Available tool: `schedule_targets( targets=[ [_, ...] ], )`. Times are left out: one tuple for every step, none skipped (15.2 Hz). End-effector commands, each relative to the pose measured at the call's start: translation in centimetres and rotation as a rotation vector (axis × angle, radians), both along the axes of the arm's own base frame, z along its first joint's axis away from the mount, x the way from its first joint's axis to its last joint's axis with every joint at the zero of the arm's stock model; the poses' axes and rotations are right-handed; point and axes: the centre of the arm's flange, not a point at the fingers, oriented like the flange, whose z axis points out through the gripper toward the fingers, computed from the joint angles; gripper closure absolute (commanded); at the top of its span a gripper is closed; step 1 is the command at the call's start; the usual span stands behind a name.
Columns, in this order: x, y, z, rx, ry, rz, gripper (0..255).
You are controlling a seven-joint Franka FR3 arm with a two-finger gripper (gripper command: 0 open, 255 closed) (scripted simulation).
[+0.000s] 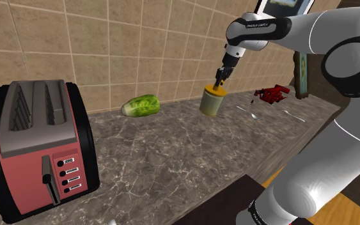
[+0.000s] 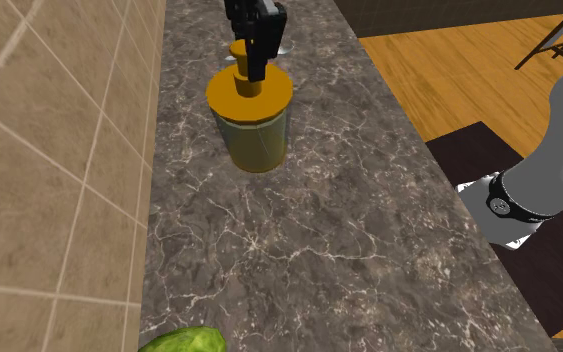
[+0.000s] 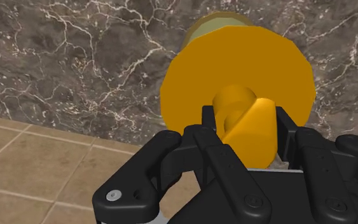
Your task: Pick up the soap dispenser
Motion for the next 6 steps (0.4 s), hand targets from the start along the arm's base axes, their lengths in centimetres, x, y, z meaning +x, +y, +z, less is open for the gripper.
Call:
schedule_targets(
  targets=[
    [0.0, 0.0, 1.1, 0.0, 0.0, 0.0, 255],
    [0.0, 0.0, 1.6, 0.0, 0.0, 0.0, 255],
    [0.0, 0.0, 2.2, 0.0, 0.0, 0.0, 255],
    [0.0, 0.0, 2.7, 0.0, 0.0, 0.0, 255],
    [0.0, 0.0, 2.8, 0.0, 0.0, 0.0, 255],
    [0.0, 0.0, 2.8, 0.0, 0.0, 0.0, 255]
  ],
)
